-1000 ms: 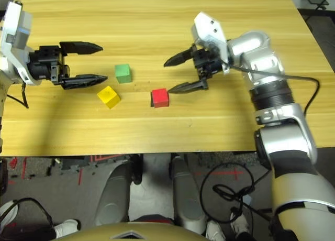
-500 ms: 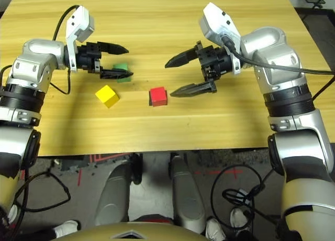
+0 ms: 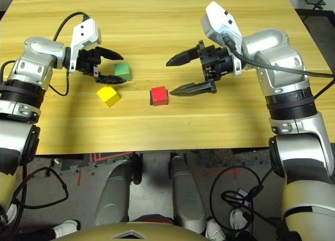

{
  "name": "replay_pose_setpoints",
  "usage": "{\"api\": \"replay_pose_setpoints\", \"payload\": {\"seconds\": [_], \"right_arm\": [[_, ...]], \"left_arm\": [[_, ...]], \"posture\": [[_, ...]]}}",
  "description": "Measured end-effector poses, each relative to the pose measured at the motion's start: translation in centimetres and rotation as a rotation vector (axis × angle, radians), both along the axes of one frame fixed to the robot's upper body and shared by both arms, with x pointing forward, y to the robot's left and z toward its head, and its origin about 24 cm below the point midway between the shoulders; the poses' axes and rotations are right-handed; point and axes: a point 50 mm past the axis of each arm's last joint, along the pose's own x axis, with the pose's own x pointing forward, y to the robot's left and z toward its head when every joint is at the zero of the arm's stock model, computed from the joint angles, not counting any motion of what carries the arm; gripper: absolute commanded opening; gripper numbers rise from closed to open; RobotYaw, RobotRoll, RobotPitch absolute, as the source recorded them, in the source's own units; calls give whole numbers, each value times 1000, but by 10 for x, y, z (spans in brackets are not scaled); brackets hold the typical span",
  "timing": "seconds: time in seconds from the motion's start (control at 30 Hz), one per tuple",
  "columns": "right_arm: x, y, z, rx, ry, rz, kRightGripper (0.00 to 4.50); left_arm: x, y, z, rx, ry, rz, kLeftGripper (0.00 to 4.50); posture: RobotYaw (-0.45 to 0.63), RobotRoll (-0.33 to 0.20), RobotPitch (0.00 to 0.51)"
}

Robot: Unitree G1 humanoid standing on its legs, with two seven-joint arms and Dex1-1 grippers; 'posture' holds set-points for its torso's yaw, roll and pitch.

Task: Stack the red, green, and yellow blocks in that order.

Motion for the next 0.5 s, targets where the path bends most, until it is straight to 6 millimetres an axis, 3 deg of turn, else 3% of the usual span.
{"api": "replay_pose_setpoints", "payload": {"seconds": [0.47, 0.5], "right_arm": [[-1, 4, 0, 5, 0, 7, 4468], [-2, 5, 0, 4, 0, 7, 4493]], "left_arm": [[3, -8, -12, -1, 38, 2, 4500], [4, -8, -14, -1, 43, 6, 4321]], "posture": [[-97, -136, 276], [-101, -136, 278]]}}
